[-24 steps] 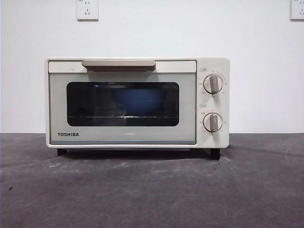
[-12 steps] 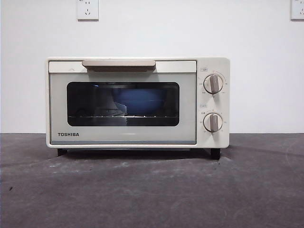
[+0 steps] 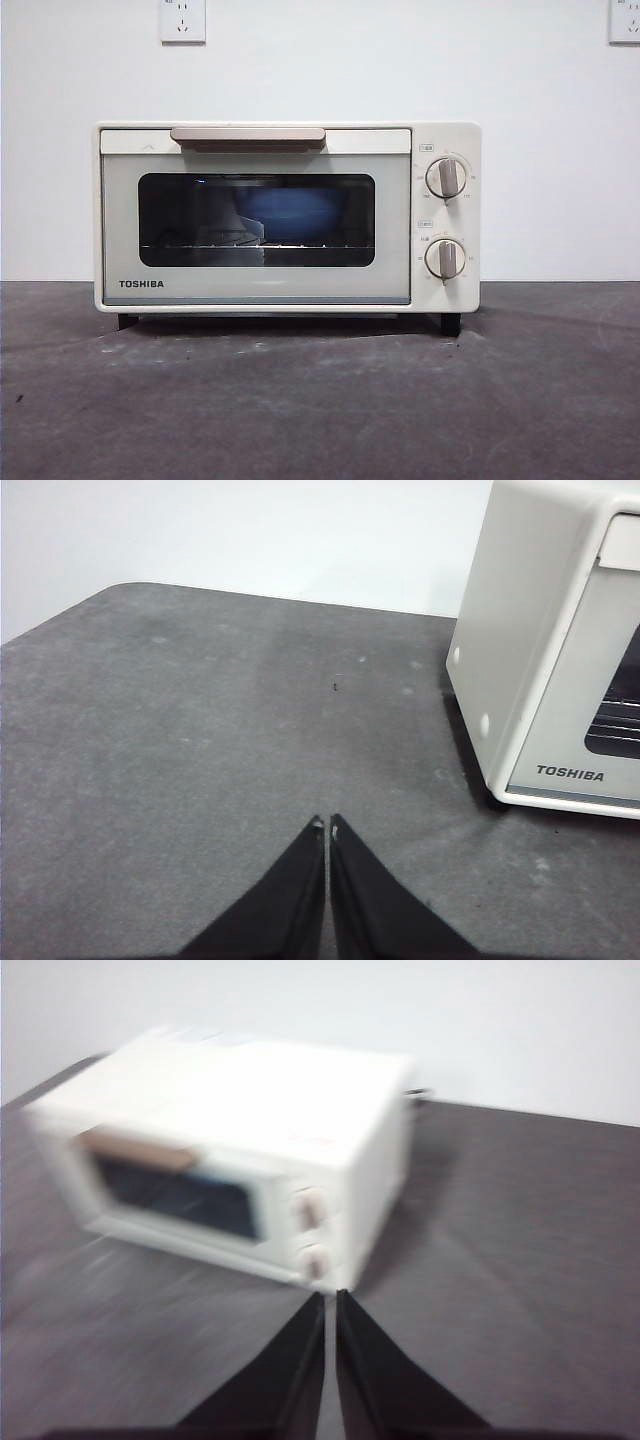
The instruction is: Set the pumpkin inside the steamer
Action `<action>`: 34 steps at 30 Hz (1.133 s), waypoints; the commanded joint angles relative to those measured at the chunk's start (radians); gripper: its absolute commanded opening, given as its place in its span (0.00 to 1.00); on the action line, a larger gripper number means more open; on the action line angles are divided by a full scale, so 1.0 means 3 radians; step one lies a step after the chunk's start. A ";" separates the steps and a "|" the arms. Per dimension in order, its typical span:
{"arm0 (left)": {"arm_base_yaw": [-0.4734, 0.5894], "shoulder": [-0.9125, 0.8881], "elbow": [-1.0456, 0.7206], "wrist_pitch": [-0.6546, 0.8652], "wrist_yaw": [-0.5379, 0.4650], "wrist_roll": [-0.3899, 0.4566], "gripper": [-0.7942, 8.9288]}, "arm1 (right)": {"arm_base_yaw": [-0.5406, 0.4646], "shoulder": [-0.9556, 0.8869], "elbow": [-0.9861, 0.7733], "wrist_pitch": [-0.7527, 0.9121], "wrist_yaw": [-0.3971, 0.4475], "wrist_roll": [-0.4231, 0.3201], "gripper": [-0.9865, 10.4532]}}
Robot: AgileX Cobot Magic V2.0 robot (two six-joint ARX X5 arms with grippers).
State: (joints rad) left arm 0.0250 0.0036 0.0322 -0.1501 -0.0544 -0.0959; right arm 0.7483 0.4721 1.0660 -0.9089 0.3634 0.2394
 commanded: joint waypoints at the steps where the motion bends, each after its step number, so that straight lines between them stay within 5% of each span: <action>1: 0.0000 -0.0001 -0.0067 0.0041 -0.0015 0.0018 0.09 | -0.0613 -0.0061 -0.0345 0.0350 0.0013 -0.0039 0.10; 4: 0.0000 -0.0001 -0.0067 0.0042 -0.0015 0.0018 0.09 | -0.1251 -0.0303 -0.0971 0.0940 -0.0074 -0.0075 0.10; 8: 0.0000 -0.0001 -0.0067 0.0043 -0.0014 0.0018 0.09 | -0.1953 -0.0710 -0.1855 0.1682 -0.0562 -0.0247 0.10; 13: 0.0000 -0.0001 -0.0067 0.0043 -0.0015 0.0018 0.09 | -0.2466 -0.1059 -0.2639 0.2117 -0.1110 -0.0535 0.10; 19: 0.0000 -0.0001 -0.0067 0.0043 -0.0015 0.0018 0.09 | -0.2692 -0.1396 -0.3217 0.2310 -0.1514 -0.0882 0.10; 34: 0.0000 -0.0001 -0.0067 0.0052 -0.0014 0.0018 0.09 | -0.2696 -0.1562 -0.3521 0.2506 -0.1481 -0.0888 0.10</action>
State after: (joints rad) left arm 0.0250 0.0036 0.0322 -0.1459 -0.0547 -0.0959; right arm -0.0605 0.0048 0.0170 -0.1646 -0.0837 -0.0196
